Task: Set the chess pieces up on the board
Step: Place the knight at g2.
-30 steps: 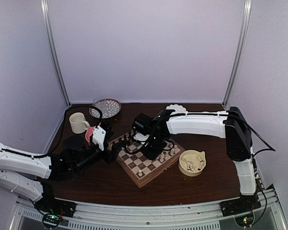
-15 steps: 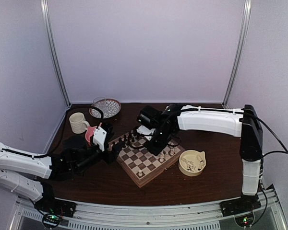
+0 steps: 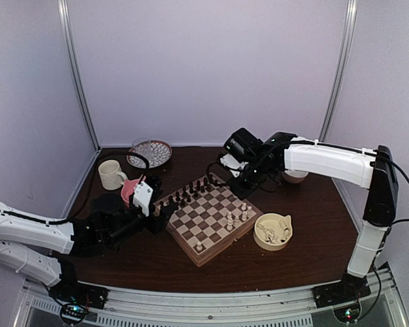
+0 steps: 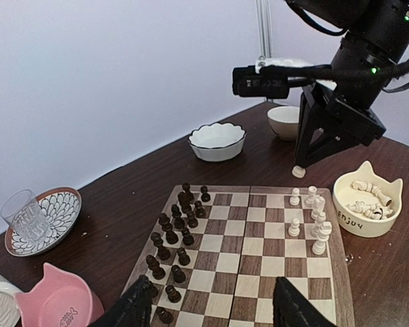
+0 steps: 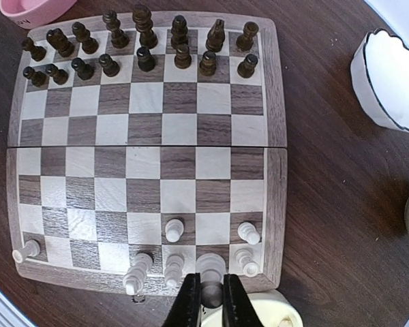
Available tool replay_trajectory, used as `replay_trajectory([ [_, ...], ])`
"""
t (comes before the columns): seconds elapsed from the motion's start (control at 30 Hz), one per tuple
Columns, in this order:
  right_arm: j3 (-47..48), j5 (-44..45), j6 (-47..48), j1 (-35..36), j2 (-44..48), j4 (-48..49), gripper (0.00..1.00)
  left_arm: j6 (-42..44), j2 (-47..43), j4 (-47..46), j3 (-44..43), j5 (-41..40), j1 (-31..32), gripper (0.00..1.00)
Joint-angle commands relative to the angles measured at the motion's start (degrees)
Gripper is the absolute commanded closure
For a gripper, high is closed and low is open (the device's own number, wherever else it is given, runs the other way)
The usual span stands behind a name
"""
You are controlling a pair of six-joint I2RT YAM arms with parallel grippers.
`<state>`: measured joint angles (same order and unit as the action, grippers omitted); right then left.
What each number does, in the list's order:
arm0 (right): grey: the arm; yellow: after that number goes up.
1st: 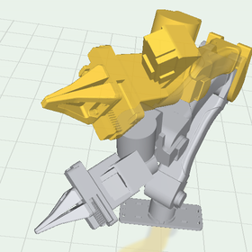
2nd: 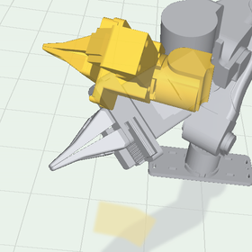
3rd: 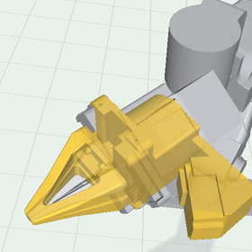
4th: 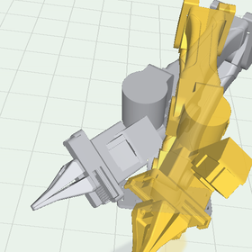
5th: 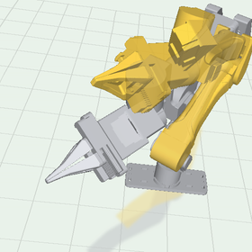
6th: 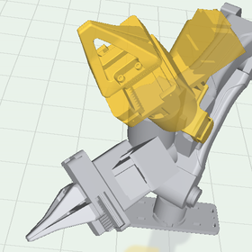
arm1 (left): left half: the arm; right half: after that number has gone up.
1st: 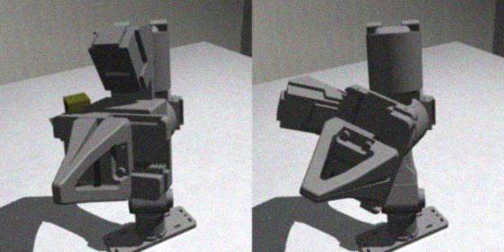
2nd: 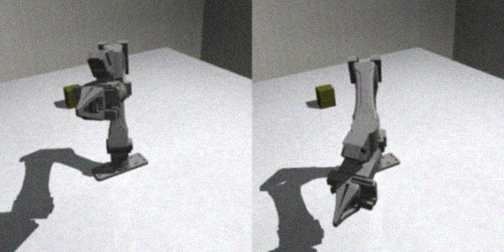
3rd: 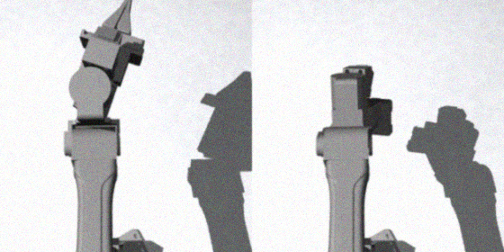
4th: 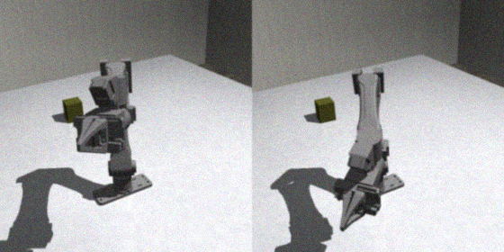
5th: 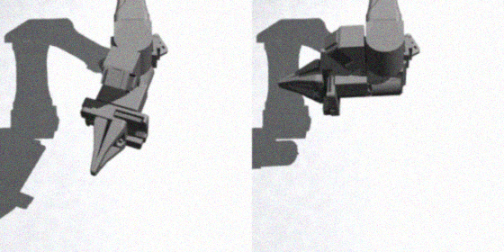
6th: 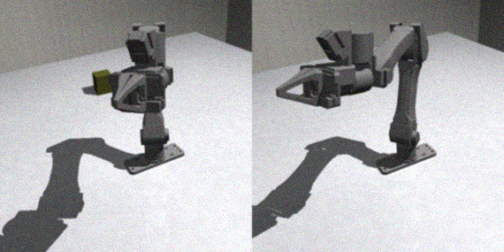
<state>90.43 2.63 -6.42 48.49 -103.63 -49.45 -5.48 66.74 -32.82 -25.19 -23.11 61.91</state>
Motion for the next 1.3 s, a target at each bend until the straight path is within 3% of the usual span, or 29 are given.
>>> replay_trajectory([
  [0.0,0.92,0.27,0.15,0.03,-2.25,-0.14,0.98,0.82,-0.26,-1.55,-1.7,0.8,-0.32,0.39],
  [0.3,3.45,1.76,0.55,-0.34,-7.51,-3.25,0.98,0.73,-0.45,-1.13,-1.88,1.49,-0.3,0.4],
  [1.27,3.15,-0.07,0.53,-1.9,-12.2,-2.69,0.96,0.64,0.14,0.91,-3.02,2.55,-0.35,0.39],
])
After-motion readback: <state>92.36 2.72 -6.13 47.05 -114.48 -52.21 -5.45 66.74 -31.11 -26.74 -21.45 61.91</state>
